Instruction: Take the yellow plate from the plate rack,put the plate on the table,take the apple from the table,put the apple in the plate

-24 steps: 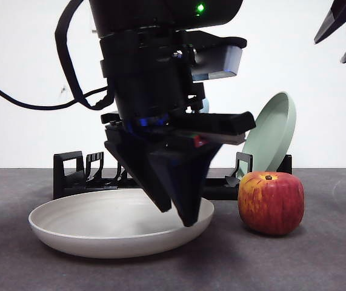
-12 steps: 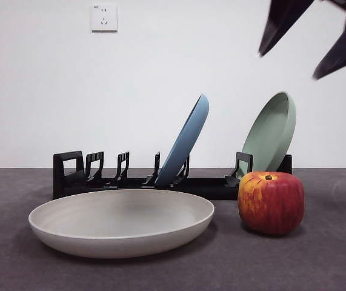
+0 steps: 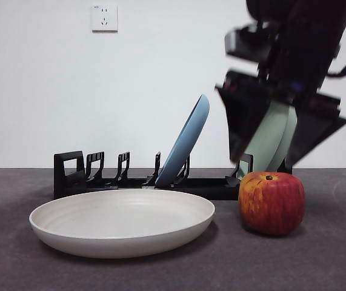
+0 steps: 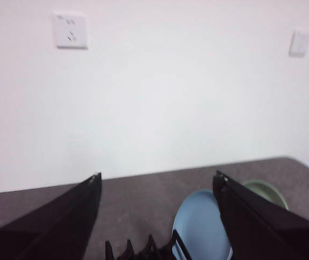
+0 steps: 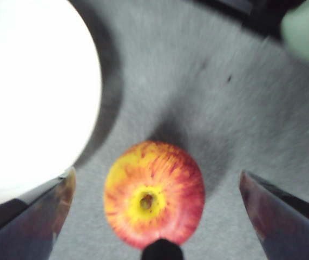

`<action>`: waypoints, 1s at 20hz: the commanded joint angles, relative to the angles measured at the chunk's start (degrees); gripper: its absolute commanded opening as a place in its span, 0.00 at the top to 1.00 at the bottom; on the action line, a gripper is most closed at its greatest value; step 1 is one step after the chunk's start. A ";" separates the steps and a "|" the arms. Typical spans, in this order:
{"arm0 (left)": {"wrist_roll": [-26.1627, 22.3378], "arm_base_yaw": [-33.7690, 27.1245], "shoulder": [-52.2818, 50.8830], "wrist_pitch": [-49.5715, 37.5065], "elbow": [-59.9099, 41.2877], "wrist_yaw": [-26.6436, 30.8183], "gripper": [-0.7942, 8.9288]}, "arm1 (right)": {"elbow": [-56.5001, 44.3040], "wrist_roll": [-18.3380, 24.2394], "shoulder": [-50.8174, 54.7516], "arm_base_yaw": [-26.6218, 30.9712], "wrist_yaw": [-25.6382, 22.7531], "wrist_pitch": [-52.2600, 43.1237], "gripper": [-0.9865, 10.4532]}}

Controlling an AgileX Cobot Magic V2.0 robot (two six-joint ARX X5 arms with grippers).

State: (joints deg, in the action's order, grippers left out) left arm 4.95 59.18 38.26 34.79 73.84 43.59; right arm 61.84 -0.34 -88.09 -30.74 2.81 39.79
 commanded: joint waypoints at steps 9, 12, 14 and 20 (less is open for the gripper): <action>-0.68 -0.09 -1.81 2.64 -0.22 0.11 0.56 | 0.22 0.20 -10.08 -0.15 0.17 -0.31 0.74; -0.68 -0.07 -1.81 3.41 -0.22 0.31 0.56 | 0.22 0.17 -10.10 -0.15 0.11 -0.28 0.92; -0.68 -0.07 -1.81 4.13 -0.22 0.33 0.56 | 0.22 0.17 -10.10 -0.15 -0.22 -0.24 0.92; -0.68 -0.07 -1.81 4.55 -0.22 0.28 0.56 | 4.02 -2.08 -7.32 -0.70 0.11 3.23 0.92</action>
State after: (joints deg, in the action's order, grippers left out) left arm 4.95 59.18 36.60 39.38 73.82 43.81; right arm 64.99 -1.45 -96.55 -31.11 2.83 43.55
